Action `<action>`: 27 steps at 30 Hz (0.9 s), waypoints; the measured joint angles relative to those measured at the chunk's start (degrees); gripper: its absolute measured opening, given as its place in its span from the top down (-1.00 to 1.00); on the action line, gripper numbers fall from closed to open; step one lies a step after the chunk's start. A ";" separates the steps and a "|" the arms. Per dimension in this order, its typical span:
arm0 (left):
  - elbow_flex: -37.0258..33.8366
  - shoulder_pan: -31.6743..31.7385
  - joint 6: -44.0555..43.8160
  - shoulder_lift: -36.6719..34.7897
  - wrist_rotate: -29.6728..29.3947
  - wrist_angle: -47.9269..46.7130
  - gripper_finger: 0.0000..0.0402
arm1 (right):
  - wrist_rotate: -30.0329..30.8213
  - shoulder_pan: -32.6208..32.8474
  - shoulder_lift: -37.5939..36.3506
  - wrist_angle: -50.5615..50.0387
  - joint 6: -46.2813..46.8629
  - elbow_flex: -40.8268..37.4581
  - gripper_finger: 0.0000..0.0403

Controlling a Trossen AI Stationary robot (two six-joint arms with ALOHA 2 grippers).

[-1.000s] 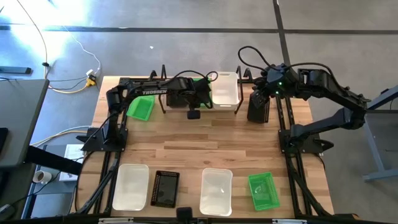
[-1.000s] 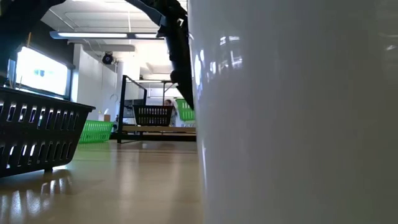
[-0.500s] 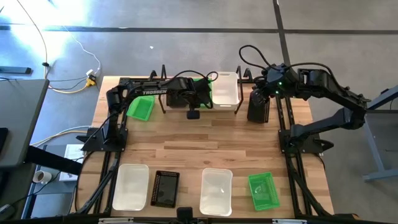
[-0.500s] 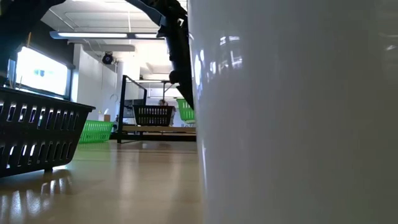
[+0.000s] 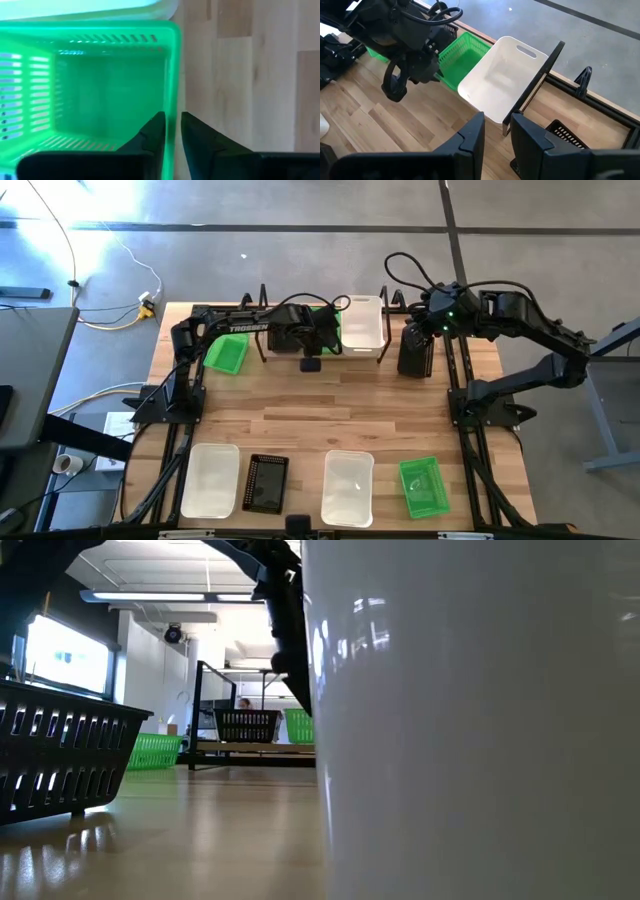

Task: Stack baskets on shelf by color
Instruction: Put the middle green bin on the shelf, then stack the right white bin on the white bin on the shelf

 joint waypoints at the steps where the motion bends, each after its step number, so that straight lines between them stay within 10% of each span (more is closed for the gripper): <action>1: -0.01 0.00 -0.04 0.00 0.61 -0.03 0.69 | -0.01 -0.01 0.00 0.00 0.00 0.00 0.60; 20: 8.36 -0.20 -1.77 -0.28 2.69 -11.78 0.42 | -9.65 7.75 3.26 -0.11 6.62 -0.11 0.60; 27: 8.47 -0.23 -4.83 -5.22 12.21 -15.95 0.42 | -15.65 14.73 7.92 0.01 7.10 -0.13 0.60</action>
